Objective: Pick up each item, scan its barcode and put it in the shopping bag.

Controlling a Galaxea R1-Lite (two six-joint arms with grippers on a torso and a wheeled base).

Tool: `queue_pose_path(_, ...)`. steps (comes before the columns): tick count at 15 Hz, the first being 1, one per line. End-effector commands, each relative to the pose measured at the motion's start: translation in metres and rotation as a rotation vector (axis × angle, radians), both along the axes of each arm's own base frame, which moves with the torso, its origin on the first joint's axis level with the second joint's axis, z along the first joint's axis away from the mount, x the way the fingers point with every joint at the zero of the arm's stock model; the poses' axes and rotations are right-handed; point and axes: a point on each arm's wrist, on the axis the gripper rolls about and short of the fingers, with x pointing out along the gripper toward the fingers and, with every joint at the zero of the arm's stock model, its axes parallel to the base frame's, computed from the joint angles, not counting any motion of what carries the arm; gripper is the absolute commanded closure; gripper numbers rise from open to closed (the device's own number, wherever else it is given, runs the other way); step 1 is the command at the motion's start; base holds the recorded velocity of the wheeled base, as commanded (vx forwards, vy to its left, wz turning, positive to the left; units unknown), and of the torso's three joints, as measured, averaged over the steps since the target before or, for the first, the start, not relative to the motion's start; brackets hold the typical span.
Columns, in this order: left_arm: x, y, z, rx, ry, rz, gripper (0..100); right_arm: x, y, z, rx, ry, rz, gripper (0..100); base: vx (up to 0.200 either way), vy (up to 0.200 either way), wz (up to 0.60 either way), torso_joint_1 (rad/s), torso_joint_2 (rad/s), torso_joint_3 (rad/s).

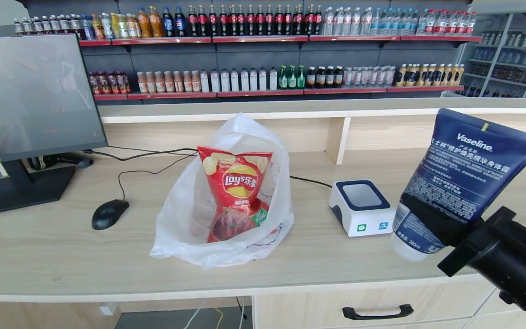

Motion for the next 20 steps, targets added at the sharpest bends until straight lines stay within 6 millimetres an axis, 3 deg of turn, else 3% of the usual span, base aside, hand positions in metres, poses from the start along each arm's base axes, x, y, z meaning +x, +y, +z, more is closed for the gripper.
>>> queue_pose_path(1,0.000,0.000,0.000,0.000,-0.001,0.000,0,0.003,-0.003,-0.002,0.005,0.005,-0.024,100,0.000,0.000,0.00,0.000,0.00,0.000)
queue_pose_path(7,0.000,0.000,0.000,0.002,-0.001,0.000,0,0.026,0.008,0.011,-0.015,-0.067,-0.032,100,0.000,0.000,0.00,0.000,0.00,0.000)
queue_pose_path(11,0.000,0.000,0.000,0.002,-0.001,0.000,0,0.055,0.023,0.015,-0.228,-0.194,-0.085,100,0.000,0.000,0.00,0.000,0.00,0.000)
queue_pose_path(13,0.000,0.000,0.000,0.002,0.000,0.000,0,0.075,0.034,0.026,-0.265,-0.288,-0.114,100,0.000,0.000,0.00,0.000,0.00,0.000)
queue_pose_path(18,0.000,0.000,0.000,0.002,-0.001,0.000,0,0.100,0.044,0.004,-0.443,-0.369,-0.092,100,0.000,0.000,0.00,0.000,0.00,0.000)
queue_pose_path(20,0.000,0.000,0.000,0.002,-0.001,0.000,0,0.109,0.032,-0.001,-0.551,-0.430,-0.061,100,0.000,0.000,0.00,0.000,0.00,0.000)
